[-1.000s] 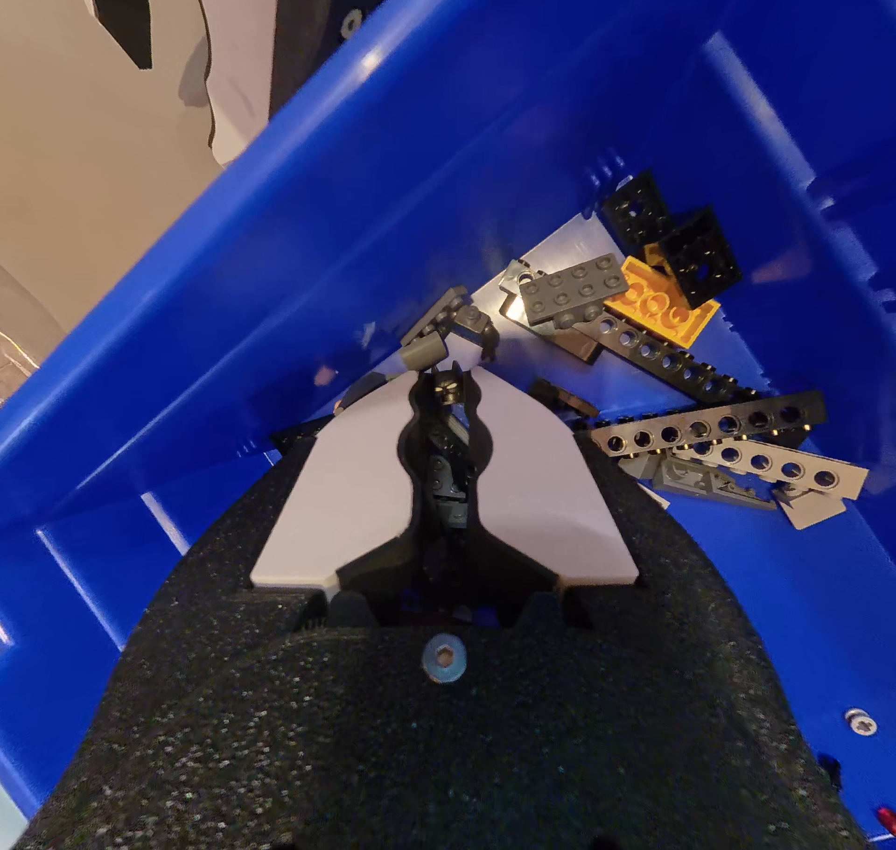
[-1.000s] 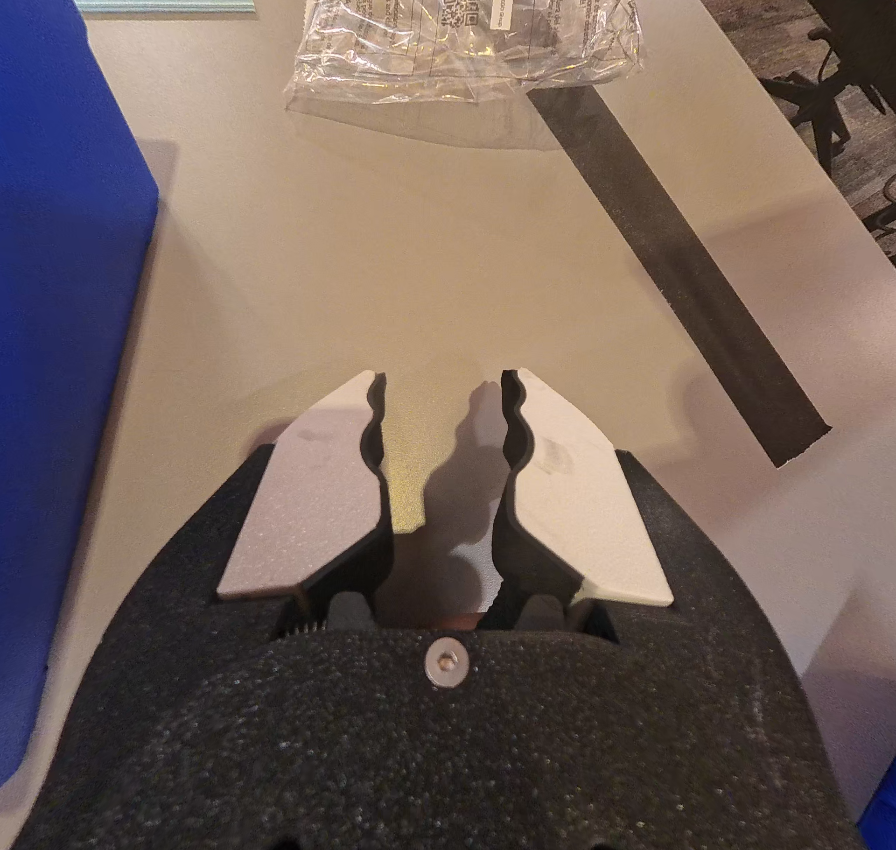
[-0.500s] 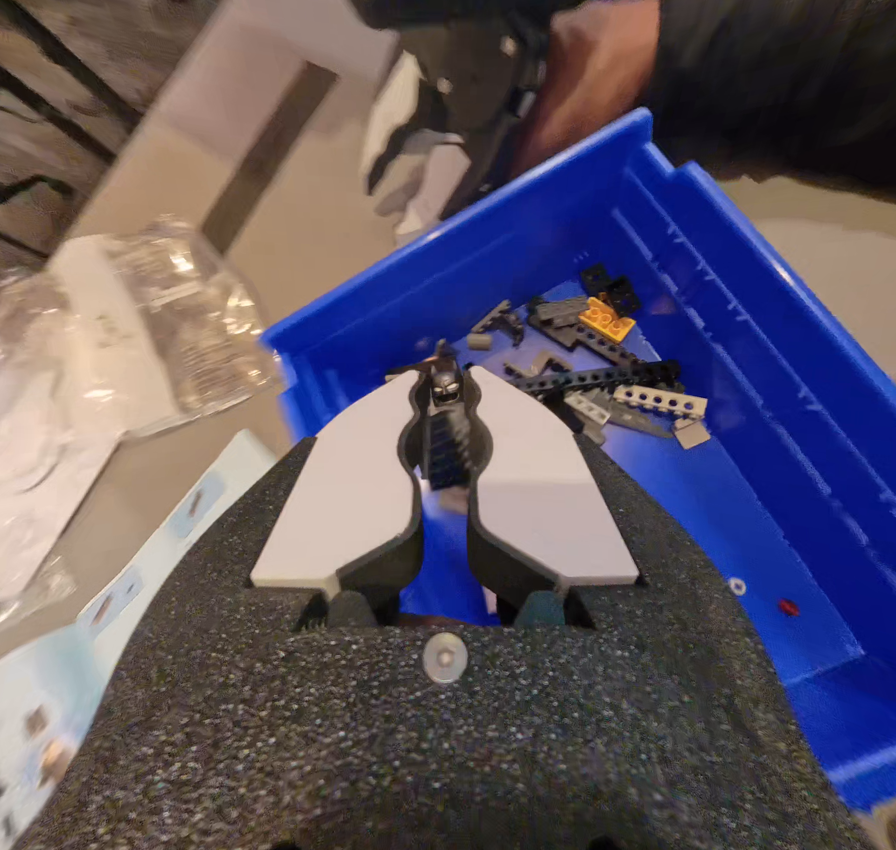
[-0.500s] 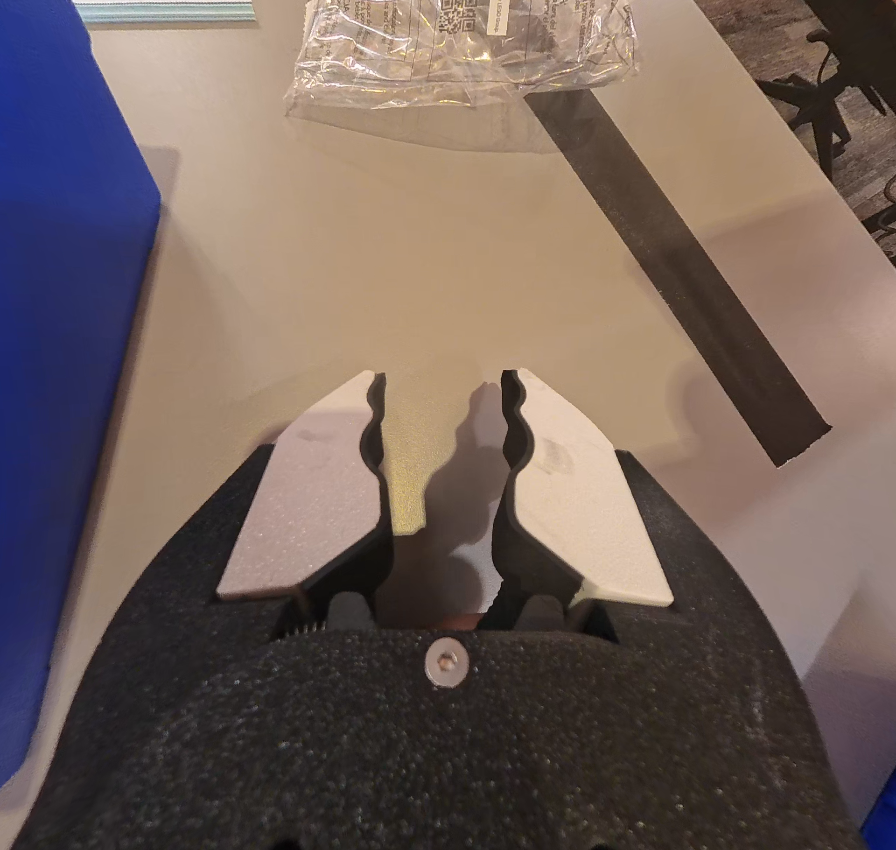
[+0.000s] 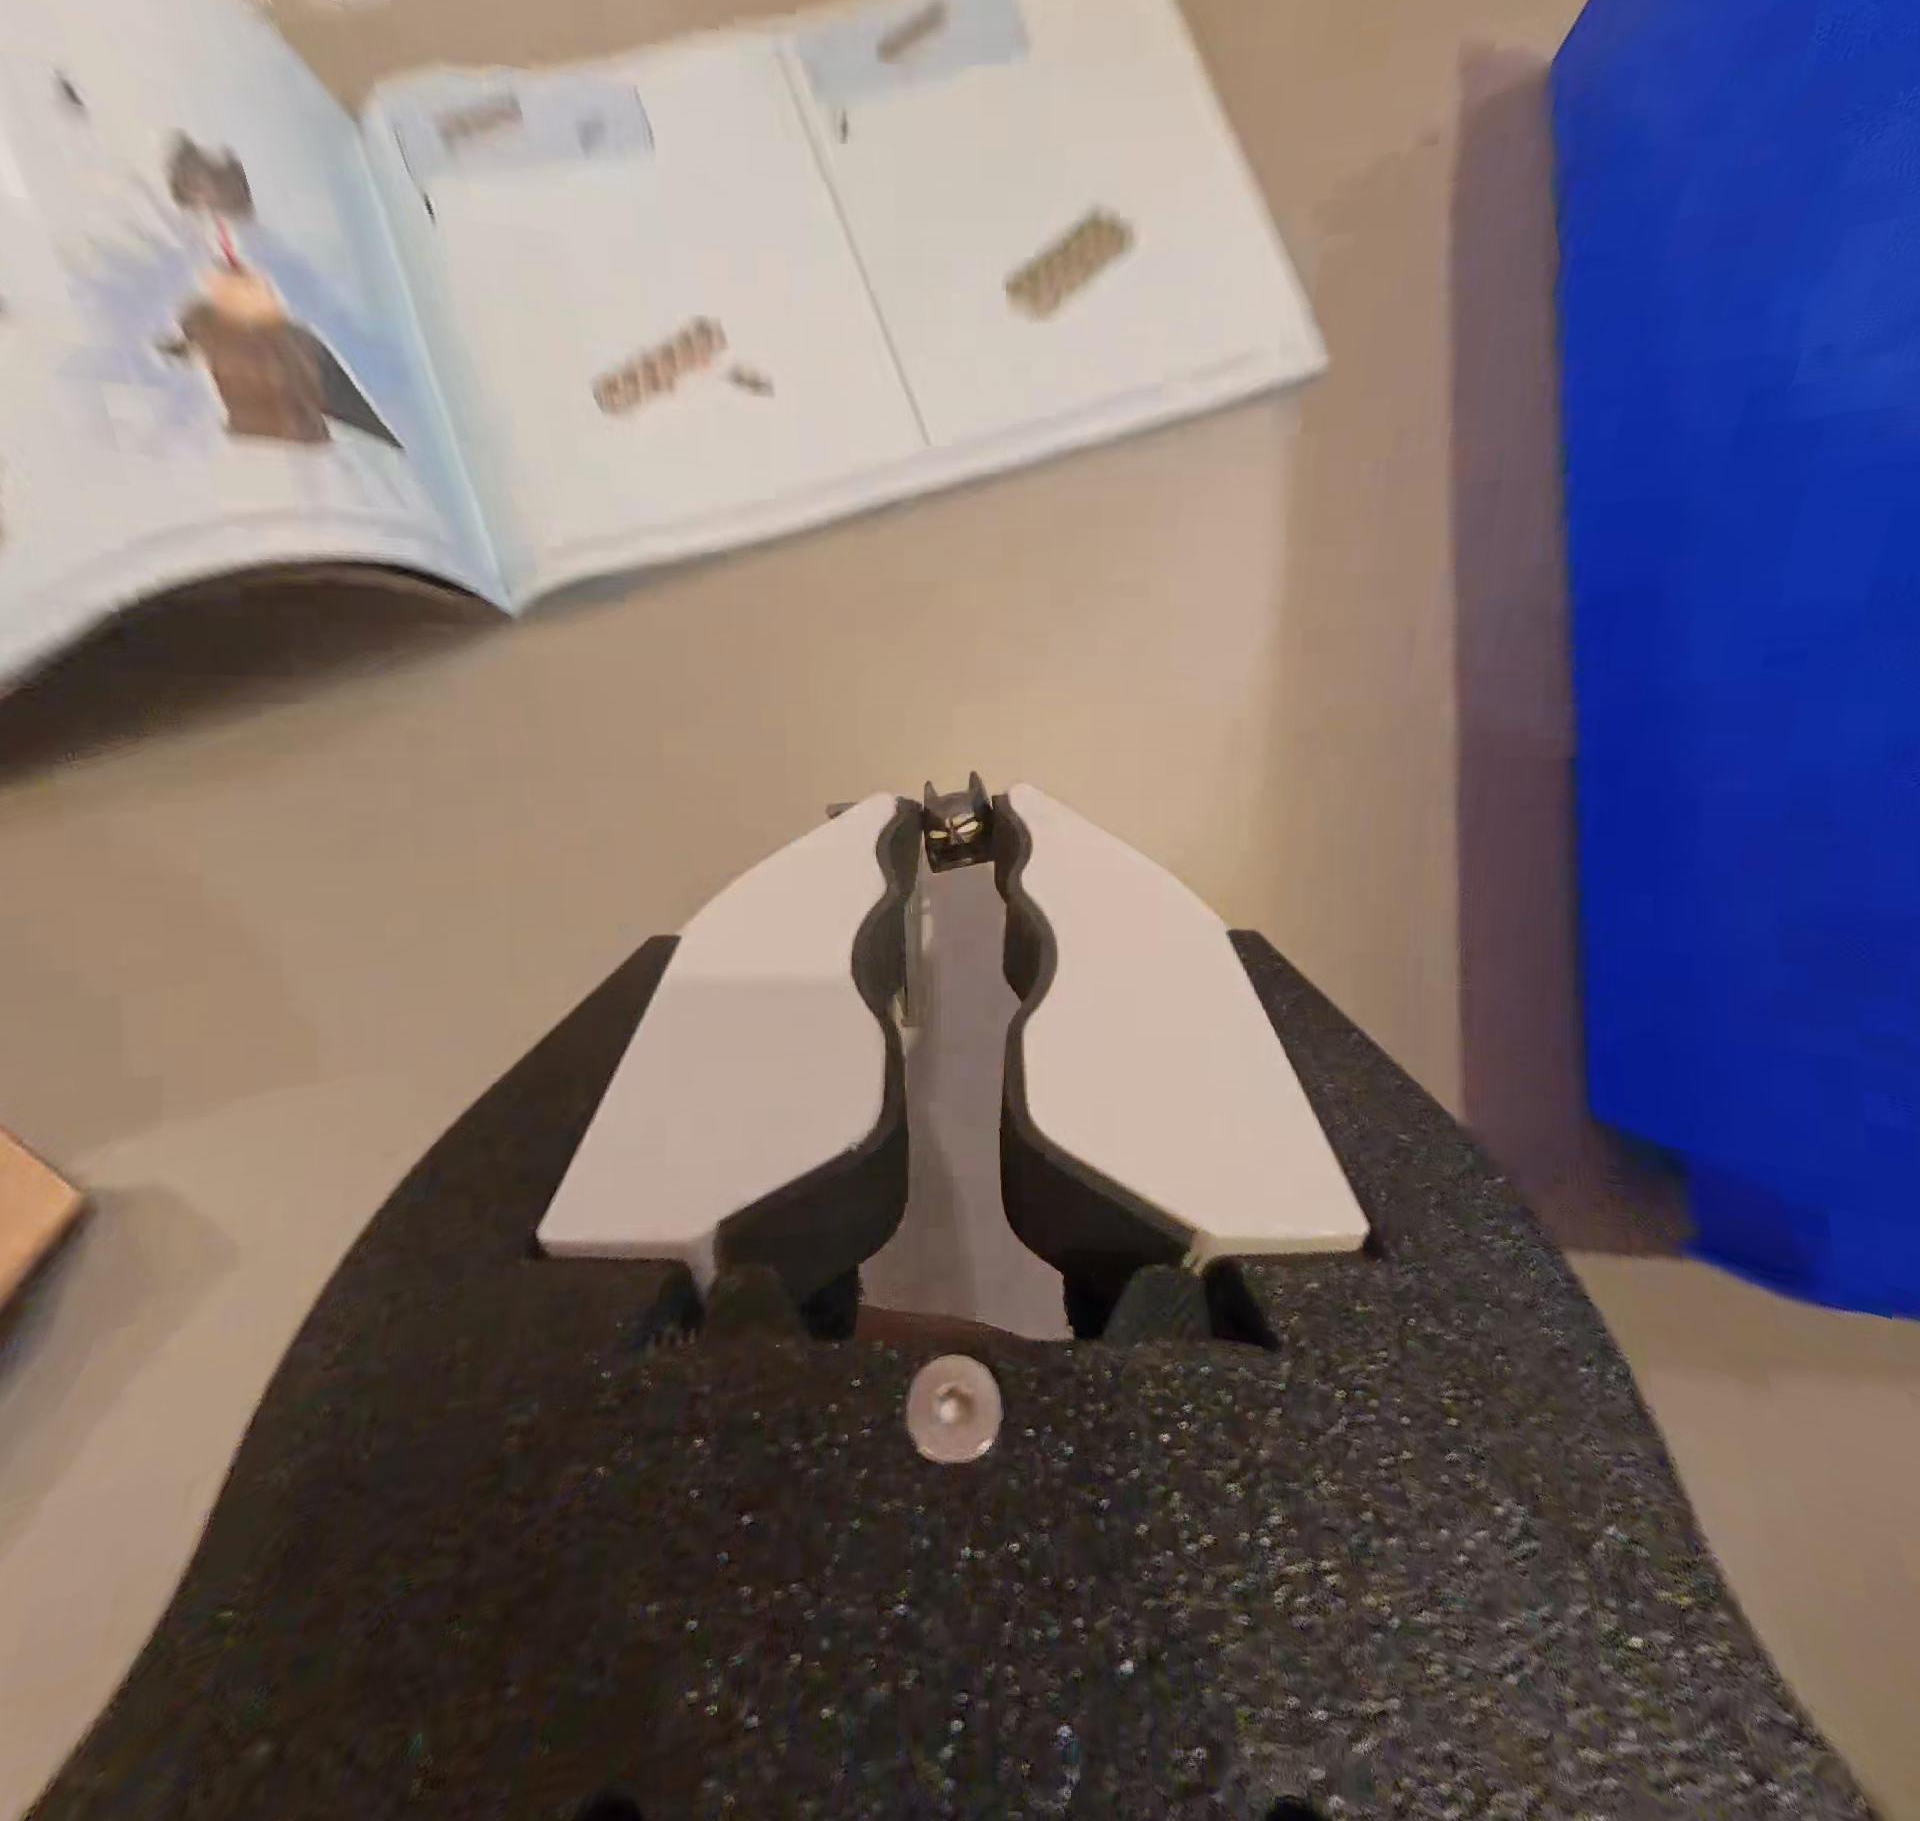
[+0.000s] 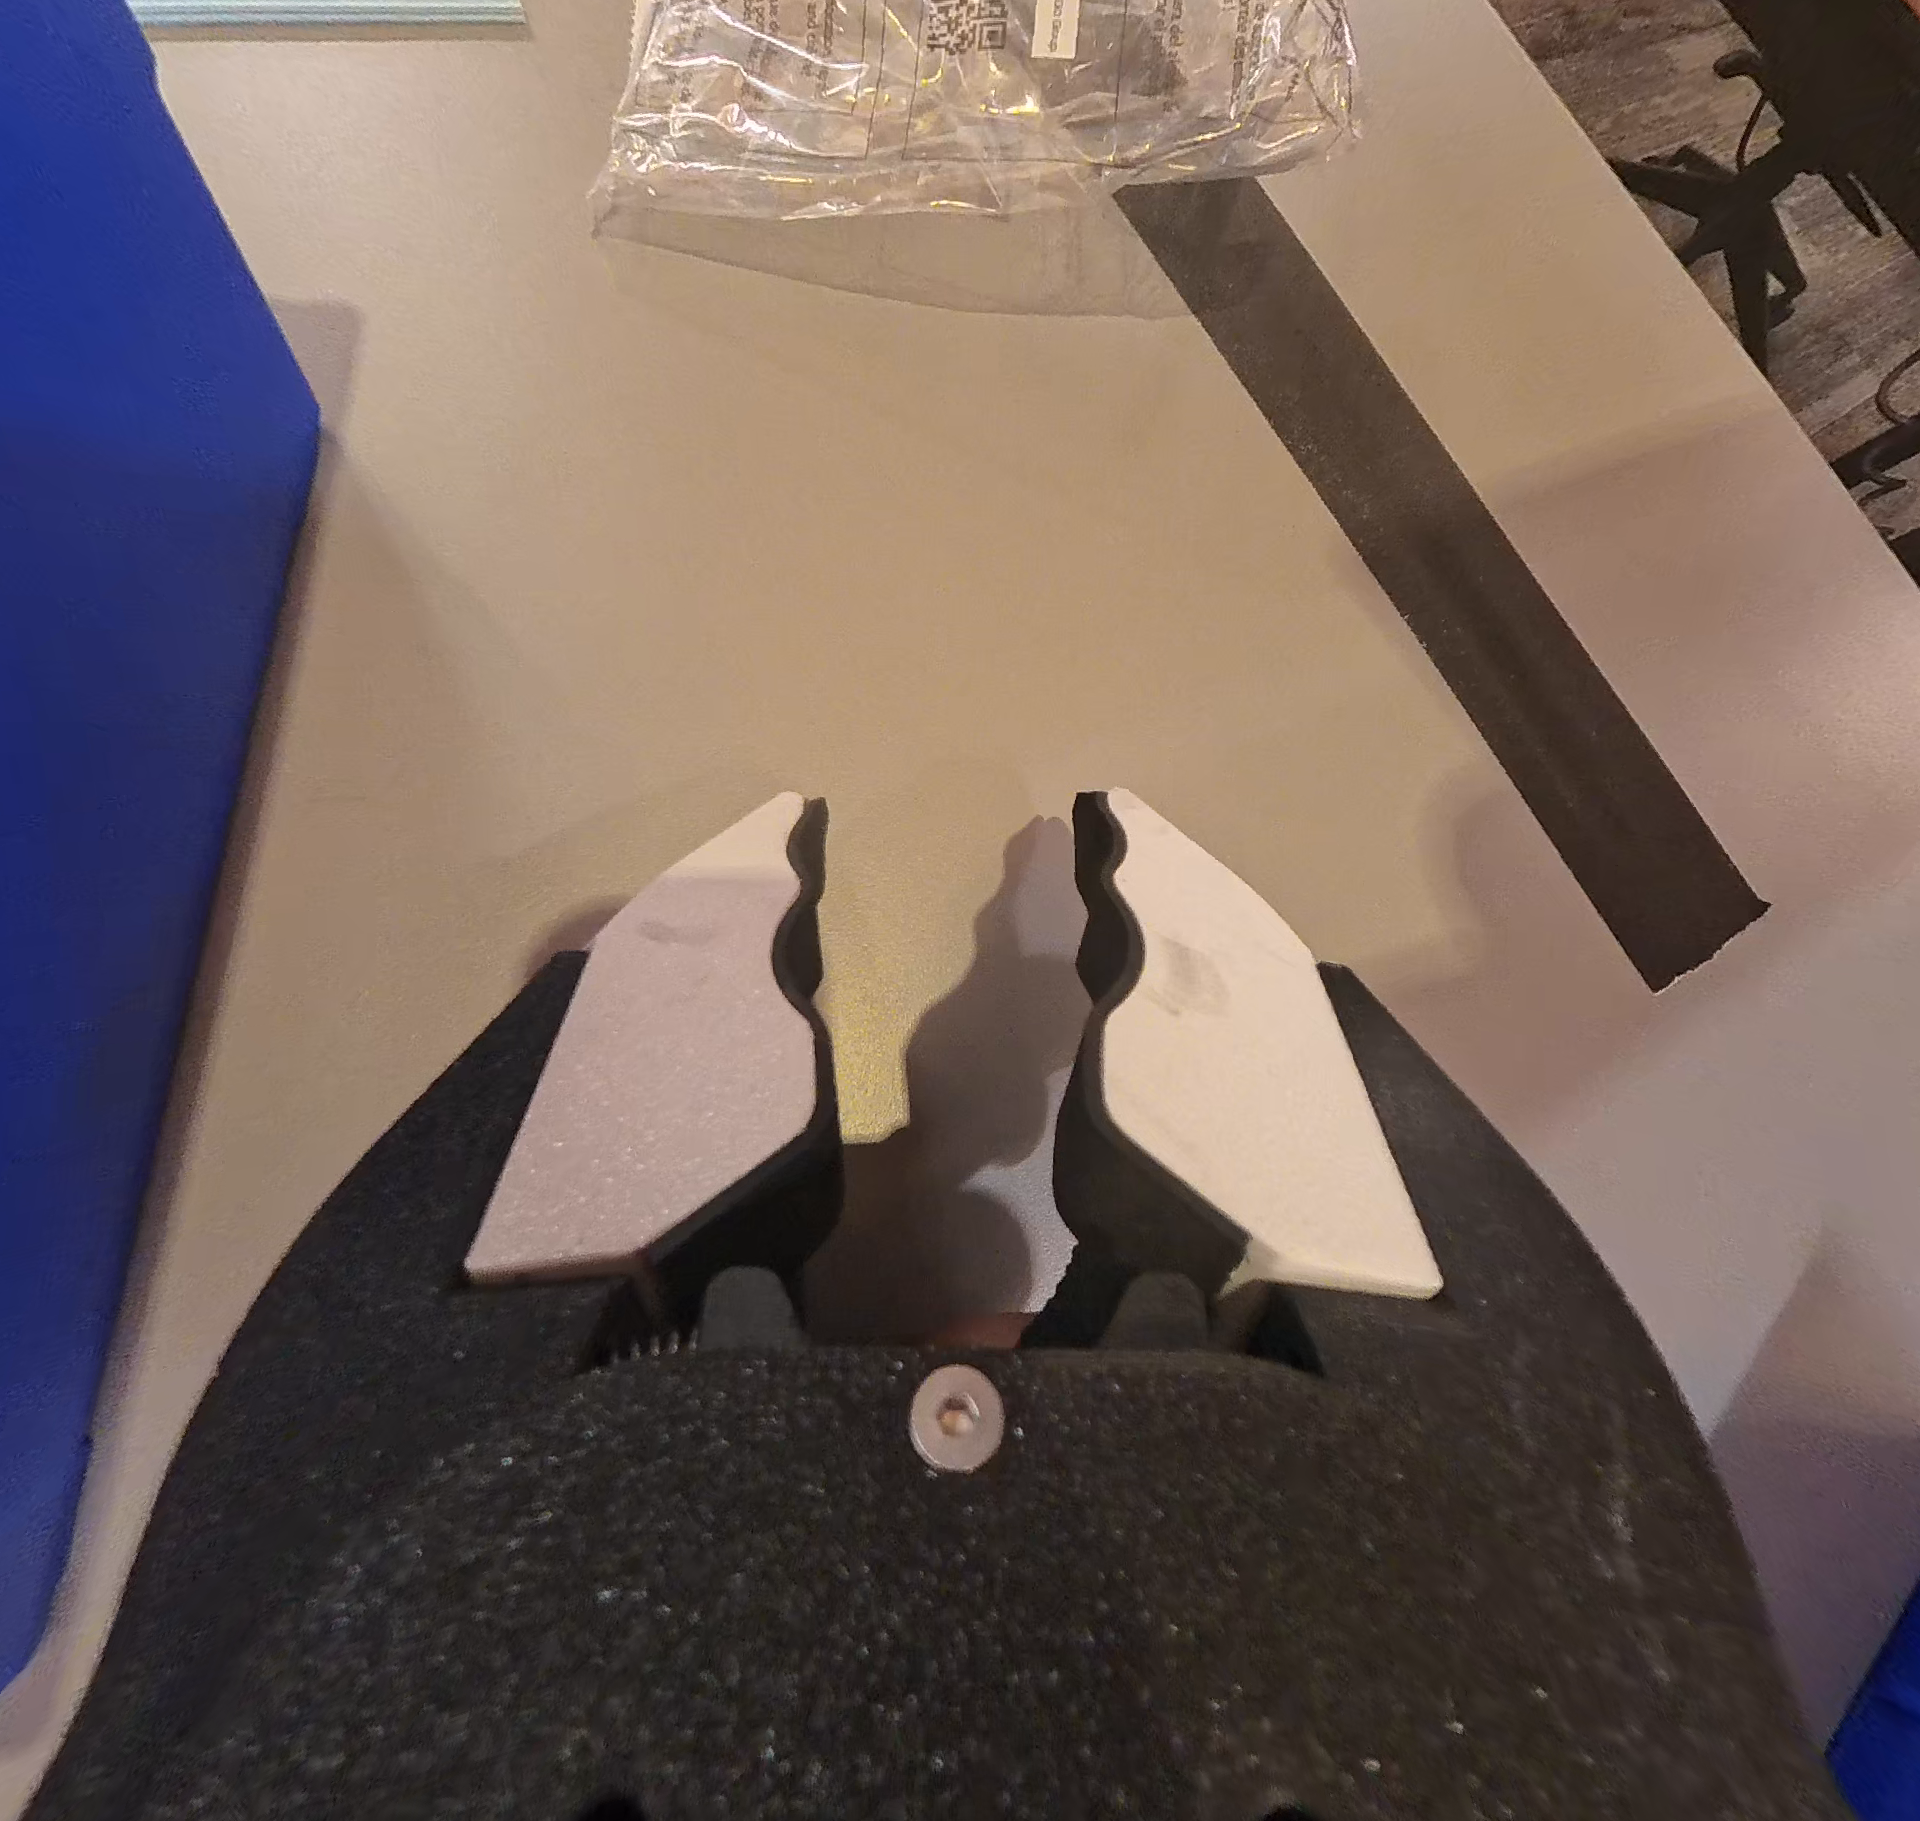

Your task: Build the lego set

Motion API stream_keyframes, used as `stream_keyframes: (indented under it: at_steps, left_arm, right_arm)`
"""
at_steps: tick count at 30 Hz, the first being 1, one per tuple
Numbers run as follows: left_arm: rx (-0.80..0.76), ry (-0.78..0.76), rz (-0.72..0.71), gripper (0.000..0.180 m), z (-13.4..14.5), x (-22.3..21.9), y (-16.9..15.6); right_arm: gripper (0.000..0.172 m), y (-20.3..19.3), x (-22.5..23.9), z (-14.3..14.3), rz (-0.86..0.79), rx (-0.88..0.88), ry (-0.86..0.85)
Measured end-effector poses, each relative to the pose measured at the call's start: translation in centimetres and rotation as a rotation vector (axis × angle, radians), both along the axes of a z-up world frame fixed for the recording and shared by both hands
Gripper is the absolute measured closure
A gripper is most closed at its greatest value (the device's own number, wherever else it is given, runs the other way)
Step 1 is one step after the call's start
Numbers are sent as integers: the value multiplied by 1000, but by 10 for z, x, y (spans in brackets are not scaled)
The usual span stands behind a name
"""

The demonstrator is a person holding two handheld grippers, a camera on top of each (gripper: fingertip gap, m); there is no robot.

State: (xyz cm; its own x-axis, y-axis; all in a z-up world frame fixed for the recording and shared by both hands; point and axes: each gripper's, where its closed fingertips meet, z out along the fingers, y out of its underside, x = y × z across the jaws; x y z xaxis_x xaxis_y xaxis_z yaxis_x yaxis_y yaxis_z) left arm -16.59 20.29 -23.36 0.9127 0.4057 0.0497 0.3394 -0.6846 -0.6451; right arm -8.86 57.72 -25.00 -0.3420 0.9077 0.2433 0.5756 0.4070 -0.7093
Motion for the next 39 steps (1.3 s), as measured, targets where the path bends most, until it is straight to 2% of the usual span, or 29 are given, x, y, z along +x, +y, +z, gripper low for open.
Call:
stream_keyframes:
  at_steps: [3, 8, 10, 12, 22, 25, 27, 31, 34, 39]
  left_arm:
    - [-68, -4, -19, 167, -23, 5, -10]
    - [-62, 2, -41, 164, -23, 8, -9]
    - [-67, 21, -47, 156, -21, 7, -9]
    - [-29, 42, -49, 150, -10, 5, -6]
    - [100, 170, -78, 148, 70, -3, 18]
    - [78, 200, -100, 148, 77, -3, 27]
    - [11, 207, -103, 149, 64, -8, 22]
    - [-212, 144, -125, 149, 10, -9, -13]
    - [-243, 82, -119, 151, -15, -4, -29]
    - [-222, 34, -106, 160, -27, -6, -33]
  right_arm:
    - [125, 0, 0, 0, -1, 3, 0]
    - [125, 0, 0, 0, 2, -3, -4]
    - [125, 0, 0, 0, 3, -1, -3]
    - [125, 0, 0, 0, 2, 2, -1]
    - [125, 0, 0, 0, 2, 10, 2]
    - [125, 0, 0, 0, 4, 11, 5]
    - [125, 0, 0, 1, 4, 11, 9]
    - [125, -1, 0, 1, 6, 10, 8]
    - [125, 0, 0, 0, 6, 5, 0]
    - [125, 0, 0, 0, 2, 11, 5]
